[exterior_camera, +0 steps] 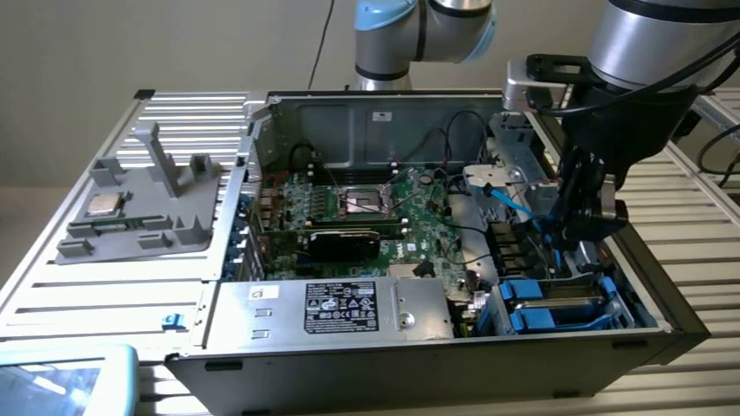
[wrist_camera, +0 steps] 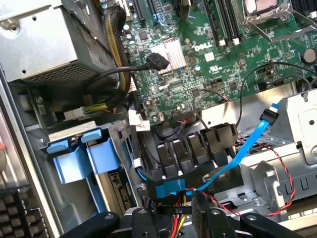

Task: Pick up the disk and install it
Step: 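Insert the first disk wire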

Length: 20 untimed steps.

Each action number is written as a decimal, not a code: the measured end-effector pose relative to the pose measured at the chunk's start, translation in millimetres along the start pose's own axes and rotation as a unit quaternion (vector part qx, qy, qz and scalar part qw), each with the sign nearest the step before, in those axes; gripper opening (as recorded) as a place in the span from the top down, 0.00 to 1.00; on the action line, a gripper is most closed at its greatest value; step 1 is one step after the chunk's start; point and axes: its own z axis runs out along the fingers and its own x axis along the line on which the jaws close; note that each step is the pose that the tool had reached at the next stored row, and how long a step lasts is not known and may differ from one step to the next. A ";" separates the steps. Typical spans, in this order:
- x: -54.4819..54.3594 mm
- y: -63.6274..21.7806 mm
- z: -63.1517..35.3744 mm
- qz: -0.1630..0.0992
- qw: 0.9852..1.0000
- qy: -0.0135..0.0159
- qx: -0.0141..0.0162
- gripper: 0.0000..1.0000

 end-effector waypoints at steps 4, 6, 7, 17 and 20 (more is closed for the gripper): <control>0.3 1.0 0.0 0.013 1.000 0.001 0.000 0.62; 0.6 1.7 0.1 0.016 1.000 0.001 0.001 0.62; 0.7 2.1 0.4 0.018 1.000 0.001 0.001 0.62; 1.3 3.9 7.6 0.048 0.999 0.003 0.002 0.62; 1.3 3.9 7.8 0.056 0.998 0.004 0.003 0.62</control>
